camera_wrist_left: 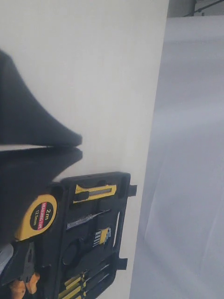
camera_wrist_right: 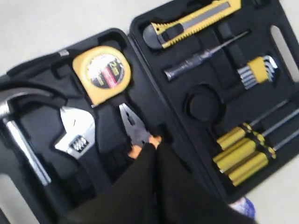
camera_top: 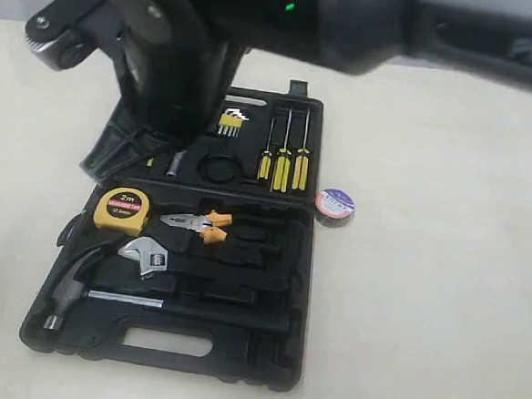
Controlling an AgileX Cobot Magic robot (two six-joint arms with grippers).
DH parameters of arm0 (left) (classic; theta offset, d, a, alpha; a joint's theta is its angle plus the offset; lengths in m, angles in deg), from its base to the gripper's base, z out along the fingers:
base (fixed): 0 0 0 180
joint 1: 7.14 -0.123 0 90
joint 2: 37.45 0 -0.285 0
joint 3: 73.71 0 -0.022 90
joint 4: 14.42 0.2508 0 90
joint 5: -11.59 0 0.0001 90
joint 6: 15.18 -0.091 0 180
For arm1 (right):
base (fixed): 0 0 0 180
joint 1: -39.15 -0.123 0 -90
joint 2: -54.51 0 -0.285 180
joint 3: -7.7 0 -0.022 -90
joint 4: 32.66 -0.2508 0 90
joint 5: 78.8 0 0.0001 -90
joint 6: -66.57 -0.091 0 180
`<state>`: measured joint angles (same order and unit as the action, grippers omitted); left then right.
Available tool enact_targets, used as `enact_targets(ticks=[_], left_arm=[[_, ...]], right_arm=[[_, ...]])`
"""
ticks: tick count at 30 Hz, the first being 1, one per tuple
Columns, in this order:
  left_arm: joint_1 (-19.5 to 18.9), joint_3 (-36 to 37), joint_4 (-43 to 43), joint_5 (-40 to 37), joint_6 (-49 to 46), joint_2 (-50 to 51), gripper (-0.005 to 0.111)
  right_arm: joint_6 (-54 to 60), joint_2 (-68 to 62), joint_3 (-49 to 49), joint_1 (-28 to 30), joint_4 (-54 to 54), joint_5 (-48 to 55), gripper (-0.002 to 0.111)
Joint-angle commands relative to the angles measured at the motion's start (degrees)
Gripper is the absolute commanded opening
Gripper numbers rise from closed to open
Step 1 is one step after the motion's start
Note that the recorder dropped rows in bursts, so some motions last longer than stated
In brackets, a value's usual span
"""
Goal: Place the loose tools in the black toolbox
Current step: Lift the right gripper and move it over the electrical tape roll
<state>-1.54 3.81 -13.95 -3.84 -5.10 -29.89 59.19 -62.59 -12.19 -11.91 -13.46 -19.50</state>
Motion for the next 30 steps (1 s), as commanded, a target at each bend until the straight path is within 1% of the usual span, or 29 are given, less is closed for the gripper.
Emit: enact_targets(ticks=[1, 5, 8, 10, 12, 15, 18, 21, 22, 23, 24, 26, 28, 29, 30], left_arm=[[0.33, -0.30, -0.47, -0.18, -0.02, 0.23, 0.000], [0.33, -0.30, -0.47, -0.18, -0.02, 0.23, 0.000], [0.33, -0.30, -0.47, -0.18, -0.02, 0.23, 0.000], [0.33, -0.30, -0.47, -0.18, -0.02, 0.23, 0.000], [0.33, -0.30, -0.47, -0.18, -0.02, 0.23, 0.000], [0.33, -0.30, -0.47, -0.18, -0.02, 0.23, 0.000], [0.33, -0.30, -0.47, -0.18, -0.02, 0.23, 0.000], [0.33, -0.30, -0.47, -0.18, -0.02, 0.23, 0.000], [0.33, -0.30, -0.47, -0.18, -0.02, 0.23, 0.000], [0.33, -0.30, -0.47, -0.18, -0.02, 0.23, 0.000], [0.33, -0.30, -0.47, -0.18, -0.02, 0.23, 0.000], [0.33, -0.30, -0.47, -0.18, -0.02, 0.23, 0.000], [0.33, -0.30, -0.47, -0.18, -0.02, 0.23, 0.000], [0.33, -0.30, -0.47, -0.18, -0.02, 0.23, 0.000], [0.33, -0.30, -0.47, -0.18, -0.02, 0.23, 0.000]], right_arm=[[-1.99, 9.76, 8.50, 0.55, 5.41, 3.06, 0.000], [-5.95, 18.56, 18.44, 3.70, 6.03, 1.68, 0.000], [-8.80, 24.38, 25.72, 8.46, 4.79, -1.03, 0.000], [-9.18, 26.69, 29.27, 12.46, 1.64, -2.51, 0.000], [-8.41, 27.73, 32.48, 16.64, -4.19, -3.51, 0.000], [-3.04, 27.05, 35.52, 21.51, -12.10, -3.73, 0.000], [0.89, 24.52, 35.85, 25.63, -15.45, -4.11, 0.000], [3.39, 21.66, 35.00, 30.43, -17.55, -6.91, 0.000], [8.32, 19.26, 33.47, 33.29, -20.16, -8.22, 0.000], [11.92, 17.70, 32.46, 34.70, -21.55, -8.24, 0.000], [19.80, 14.47, 30.49, 36.29, -22.29, -7.82, 0.000], [28.61, 10.52, 28.16, 36.90, -22.14, -6.73, 0.000], [31.89, 7.47, 25.94, 36.56, -22.14, -6.85, 0.000], [32.47, 6.04, 24.73, 36.16, -22.14, -6.74, 0.001], [32.47, 4.93, 23.78, 35.81, -22.14, -6.44, 0.006]])
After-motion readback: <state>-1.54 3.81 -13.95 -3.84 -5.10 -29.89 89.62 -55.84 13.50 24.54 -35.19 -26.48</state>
